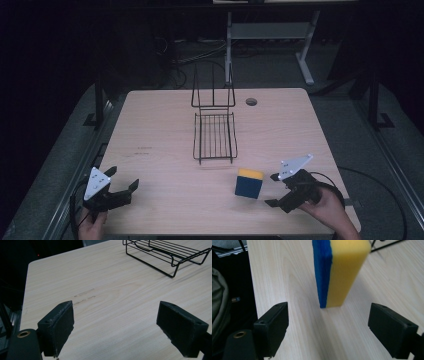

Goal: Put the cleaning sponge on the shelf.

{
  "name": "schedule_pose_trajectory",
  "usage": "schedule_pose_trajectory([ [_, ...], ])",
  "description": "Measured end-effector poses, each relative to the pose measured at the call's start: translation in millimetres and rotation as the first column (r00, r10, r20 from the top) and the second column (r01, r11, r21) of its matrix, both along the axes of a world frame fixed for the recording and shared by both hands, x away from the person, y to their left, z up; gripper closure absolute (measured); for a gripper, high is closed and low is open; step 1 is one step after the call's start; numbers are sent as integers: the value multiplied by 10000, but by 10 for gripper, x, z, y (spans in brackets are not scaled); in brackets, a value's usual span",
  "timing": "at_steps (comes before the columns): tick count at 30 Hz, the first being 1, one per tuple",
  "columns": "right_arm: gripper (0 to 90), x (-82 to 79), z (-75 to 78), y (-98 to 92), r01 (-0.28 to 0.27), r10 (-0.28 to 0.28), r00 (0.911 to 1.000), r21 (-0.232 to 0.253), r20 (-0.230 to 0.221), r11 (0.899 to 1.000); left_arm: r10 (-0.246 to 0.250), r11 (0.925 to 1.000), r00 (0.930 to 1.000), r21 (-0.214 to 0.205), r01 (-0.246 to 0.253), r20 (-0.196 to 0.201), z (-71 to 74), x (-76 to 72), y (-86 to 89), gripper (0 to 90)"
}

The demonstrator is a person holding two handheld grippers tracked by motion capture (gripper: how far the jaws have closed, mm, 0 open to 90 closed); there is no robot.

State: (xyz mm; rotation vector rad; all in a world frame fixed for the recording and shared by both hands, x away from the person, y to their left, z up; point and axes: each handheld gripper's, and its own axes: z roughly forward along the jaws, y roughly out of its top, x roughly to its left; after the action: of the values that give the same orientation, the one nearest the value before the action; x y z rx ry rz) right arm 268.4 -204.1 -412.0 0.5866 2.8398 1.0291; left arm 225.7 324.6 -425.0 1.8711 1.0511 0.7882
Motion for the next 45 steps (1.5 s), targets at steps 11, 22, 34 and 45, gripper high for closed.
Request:
schedule_pose_trajectory([
  [11,168,105,-13,174,-335,335,9994,-38,-86,9994,-22,10000,10000,-16,22,23,3,0,-3,139],
  [22,175,177,0,307,-492,492,9987,-25,-133,9988,-15,10000,10000,-40,15,35,10,-6,0,139],
  [34,227,266,-26,391,-624,620,9979,-254,-167,9977,-19,10000,10000,-34,20,68,15,-8,2,139],
  [45,387,319,-74,416,-605,589,9977,-489,-346,9970,-16,10000,10000,-31,16,88,21,-12,7,139],
])
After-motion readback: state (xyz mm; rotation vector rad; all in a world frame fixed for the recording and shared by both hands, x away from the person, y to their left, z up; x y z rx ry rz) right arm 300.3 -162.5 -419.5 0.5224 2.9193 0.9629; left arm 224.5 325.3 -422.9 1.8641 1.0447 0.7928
